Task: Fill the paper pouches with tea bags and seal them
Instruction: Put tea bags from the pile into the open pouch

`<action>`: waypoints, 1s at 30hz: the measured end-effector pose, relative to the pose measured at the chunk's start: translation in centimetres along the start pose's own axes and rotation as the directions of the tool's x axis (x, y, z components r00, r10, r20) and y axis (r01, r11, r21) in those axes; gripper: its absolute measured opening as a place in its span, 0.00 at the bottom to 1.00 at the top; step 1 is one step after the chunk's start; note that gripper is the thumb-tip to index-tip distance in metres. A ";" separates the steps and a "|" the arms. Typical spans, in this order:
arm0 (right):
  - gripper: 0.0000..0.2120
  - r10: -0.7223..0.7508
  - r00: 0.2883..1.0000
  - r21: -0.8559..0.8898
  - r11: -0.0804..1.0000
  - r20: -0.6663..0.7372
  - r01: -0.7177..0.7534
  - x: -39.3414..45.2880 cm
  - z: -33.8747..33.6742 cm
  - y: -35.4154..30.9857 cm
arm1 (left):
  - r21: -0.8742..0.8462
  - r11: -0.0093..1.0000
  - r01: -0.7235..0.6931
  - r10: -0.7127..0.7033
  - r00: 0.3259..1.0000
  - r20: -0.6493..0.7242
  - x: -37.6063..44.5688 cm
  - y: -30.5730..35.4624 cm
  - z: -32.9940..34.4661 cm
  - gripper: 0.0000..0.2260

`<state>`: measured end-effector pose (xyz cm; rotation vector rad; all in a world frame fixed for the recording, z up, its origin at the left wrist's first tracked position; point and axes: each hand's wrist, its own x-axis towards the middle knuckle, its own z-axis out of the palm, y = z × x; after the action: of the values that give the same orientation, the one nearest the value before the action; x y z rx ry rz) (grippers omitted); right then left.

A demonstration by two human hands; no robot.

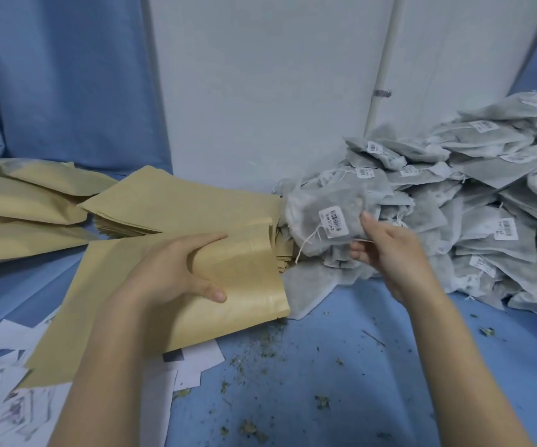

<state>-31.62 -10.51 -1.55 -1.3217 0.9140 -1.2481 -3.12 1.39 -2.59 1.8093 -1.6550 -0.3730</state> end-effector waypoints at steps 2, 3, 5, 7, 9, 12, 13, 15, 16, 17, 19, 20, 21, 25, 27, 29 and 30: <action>0.12 0.135 0.990 0.113 0.984 0.049 -0.140 -0.4 0.5 0.1 | -0.022 1.000 -0.022 0.022 1.000 -0.003 0.0 0.5 -0.1 0.39; 0.12 0.195 0.978 0.129 0.970 0.077 -0.204 -0.7 1.1 0.3 | -0.031 0.999 -0.034 0.034 0.999 -0.007 0.0 0.8 -0.2 0.38; 0.11 0.277 0.948 0.133 0.945 0.157 -0.299 -1.2 2.6 0.9 | -0.040 0.997 -0.061 0.060 0.998 -0.025 0.0 1.3 -0.3 0.38; 0.11 0.271 0.935 0.037 0.957 0.230 -0.287 -1.8 4.3 1.6 | -0.054 0.996 -0.072 0.070 0.997 -0.041 0.0 1.7 -0.4 0.38; 0.10 0.163 0.958 -0.248 0.963 0.235 -0.103 -2.1 5.9 2.4 | -0.061 0.995 -0.076 0.074 0.997 -0.034 0.0 2.0 -0.3 0.38; 0.10 0.038 0.942 -0.619 0.762 0.334 0.189 -2.1 7.2 2.8 | -0.027 0.994 -0.109 0.109 0.994 0.023 0.0 2.4 0.0 0.38; 0.08 0.008 0.930 -0.652 0.715 0.367 0.251 -2.1 7.2 2.8 | -0.014 0.993 -0.116 0.116 0.993 0.031 0.1 2.5 0.1 0.39; 0.11 -0.122 0.967 -0.644 0.726 0.226 0.242 -1.6 6.3 2.7 | -0.020 0.995 -0.101 0.101 0.995 0.016 0.2 2.5 0.3 0.39; 0.10 -0.196 0.979 -0.627 0.756 0.059 0.189 -1.0 5.6 2.9 | -0.024 0.996 -0.089 0.089 0.996 0.003 0.2 2.5 0.3 0.39; 0.08 -0.261 0.958 -0.635 0.762 -0.116 0.131 -0.4 4.6 3.2 | -0.019 0.997 -0.079 0.079 0.997 -0.009 0.2 2.4 0.3 0.39; 0.18 -0.268 0.915 -0.725 0.688 -0.301 -0.037 0.4 2.8 3.9 | 0.007 0.997 -0.073 0.074 0.997 -0.021 0.2 2.3 0.2 0.40; 0.24 -0.225 0.925 -0.755 0.650 -0.306 -0.092 0.8 2.1 4.5 | 0.012 0.997 -0.072 0.072 0.997 -0.022 0.2 2.2 0.2 0.40; 0.28 -0.179 0.940 -0.765 0.634 -0.290 -0.116 1.0 1.6 4.8 | 0.012 0.997 -0.070 0.071 0.997 -0.018 0.2 2.2 0.3 0.40; 0.22 -0.214 0.947 -0.691 0.723 -0.242 -0.013 1.3 0.2 4.5 | 0.008 0.998 -0.067 0.067 0.998 0.002 0.1 2.2 0.4 0.40; 0.19 -0.249 0.938 -0.713 0.701 -0.242 0.003 1.4 -0.8 3.3 | 0.011 0.998 -0.059 0.059 0.998 0.001 0.2 2.2 0.4 0.40; 0.15 -0.223 0.952 -0.702 0.712 -0.209 0.013 1.1 -1.9 1.5 | 0.015 0.998 -0.056 0.056 0.998 -0.008 0.2 2.0 0.5 0.41; 0.13 -0.190 0.964 -0.643 0.765 -0.184 0.029 1.0 -2.6 0.5 | 0.014 0.998 -0.056 0.057 0.998 -0.011 0.3 1.9 0.5 0.41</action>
<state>-33.97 -12.06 -2.16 -1.7975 1.5504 -1.2523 -4.84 1.00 -1.66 1.7675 -1.7010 -0.3268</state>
